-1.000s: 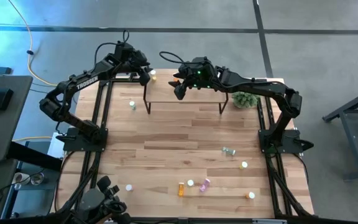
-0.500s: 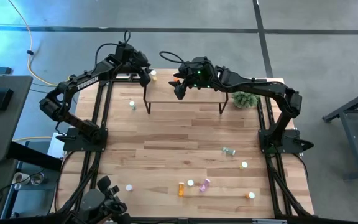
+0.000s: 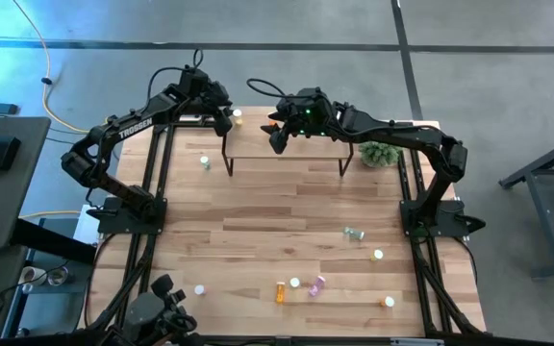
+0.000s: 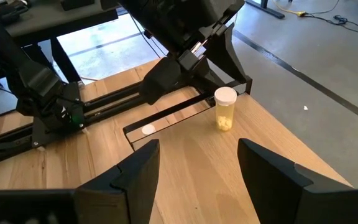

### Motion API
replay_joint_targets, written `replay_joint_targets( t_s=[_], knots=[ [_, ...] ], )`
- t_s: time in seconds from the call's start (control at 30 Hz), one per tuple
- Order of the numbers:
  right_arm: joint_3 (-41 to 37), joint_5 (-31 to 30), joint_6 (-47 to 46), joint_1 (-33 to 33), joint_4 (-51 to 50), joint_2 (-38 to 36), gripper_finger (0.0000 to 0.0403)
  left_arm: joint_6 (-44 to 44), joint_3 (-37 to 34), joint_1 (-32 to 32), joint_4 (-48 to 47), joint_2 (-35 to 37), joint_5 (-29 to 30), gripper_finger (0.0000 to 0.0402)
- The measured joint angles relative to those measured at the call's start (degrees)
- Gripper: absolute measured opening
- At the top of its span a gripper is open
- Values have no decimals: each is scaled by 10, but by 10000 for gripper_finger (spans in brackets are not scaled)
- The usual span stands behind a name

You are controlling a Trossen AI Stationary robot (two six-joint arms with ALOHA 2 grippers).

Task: Pick and place medicine bottles onto shelf by color
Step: Adjust the yellow pill bottle, then put the bottom yellow pill bottle on the shelf aligned with the the other yellow pill bottle

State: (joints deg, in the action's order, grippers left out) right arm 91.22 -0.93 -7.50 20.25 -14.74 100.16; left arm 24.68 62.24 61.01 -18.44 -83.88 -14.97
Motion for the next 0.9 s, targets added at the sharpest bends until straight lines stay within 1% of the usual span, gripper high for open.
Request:
replay_joint_targets(
  t_s=[0.63,0.77,0.9],
  knots=[
    [0,0,0,0,0,0,208,11,0,-8,-37,4,-2,145],
    [0,0,0,0,0,0,208,8,0,-8,-38,14,13,145],
    [0,0,0,0,0,0,208,1,0,-8,-44,34,54,145]
  ],
)
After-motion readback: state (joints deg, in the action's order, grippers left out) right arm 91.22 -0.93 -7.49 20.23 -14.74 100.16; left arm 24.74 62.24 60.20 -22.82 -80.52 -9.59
